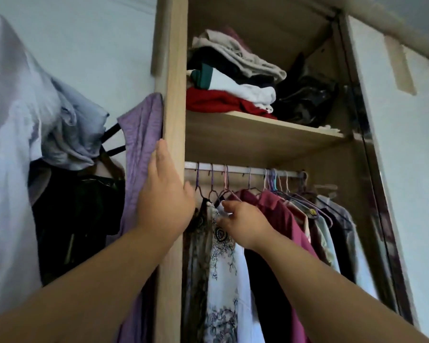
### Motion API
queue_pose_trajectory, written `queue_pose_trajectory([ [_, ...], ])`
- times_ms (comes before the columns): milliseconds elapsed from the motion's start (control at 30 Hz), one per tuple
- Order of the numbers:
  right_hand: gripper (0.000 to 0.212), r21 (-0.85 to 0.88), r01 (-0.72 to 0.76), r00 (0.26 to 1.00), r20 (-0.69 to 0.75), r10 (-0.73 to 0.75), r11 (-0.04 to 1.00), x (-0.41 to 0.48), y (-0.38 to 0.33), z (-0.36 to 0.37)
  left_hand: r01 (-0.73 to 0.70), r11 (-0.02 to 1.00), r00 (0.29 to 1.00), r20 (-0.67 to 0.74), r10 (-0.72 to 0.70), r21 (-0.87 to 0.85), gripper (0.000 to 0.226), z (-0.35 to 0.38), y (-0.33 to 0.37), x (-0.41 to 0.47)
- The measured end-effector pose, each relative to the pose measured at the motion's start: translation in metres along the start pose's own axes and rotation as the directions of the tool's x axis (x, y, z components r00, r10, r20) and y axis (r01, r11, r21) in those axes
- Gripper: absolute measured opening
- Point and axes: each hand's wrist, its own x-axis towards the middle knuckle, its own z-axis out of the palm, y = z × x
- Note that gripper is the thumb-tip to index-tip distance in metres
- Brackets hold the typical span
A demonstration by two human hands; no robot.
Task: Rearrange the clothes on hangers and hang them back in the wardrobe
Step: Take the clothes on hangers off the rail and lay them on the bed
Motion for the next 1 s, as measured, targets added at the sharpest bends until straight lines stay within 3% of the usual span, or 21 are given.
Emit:
queue_pose_trajectory([
  [133,0.037,0.08,0.006,0.999,0.033,-0.008,0.997,0.047,0.008,0.019,0.037,0.999,0.994,-0.103,-0.039,-0.014,0.083,0.008,-0.004,-0.001],
  [333,0.004,-0.041,-0.078,0.993,0.082,0.081,0.996,0.103,0.013,0.046,0.036,0.996,0.99,-0.139,-0.024,0.085,0.086,0.013,-0.008,-0.001],
  [467,0.027,0.053,-0.169,0.984,0.059,0.166,0.984,0.12,0.016,0.055,0.022,0.996,0.986,-0.166,-0.006,0.091,0.085,0.013,-0.009,0.002],
  [567,0.022,0.04,-0.157,0.986,0.066,0.155,0.987,0.126,0.019,0.055,0.013,0.996,0.985,-0.173,0.004,0.094,0.084,0.014,-0.011,0.003],
  [767,0.023,0.144,-0.112,0.978,-0.161,0.135,0.983,0.124,0.027,0.033,0.001,0.995,0.984,-0.175,0.016,0.097,0.085,0.013,-0.011,0.002],
  [1000,0.025,0.105,-0.046,0.981,-0.181,0.065,0.993,0.09,0.049,-0.012,0.042,0.996,0.988,-0.148,-0.03,0.078,0.086,0.008,-0.006,0.004],
])
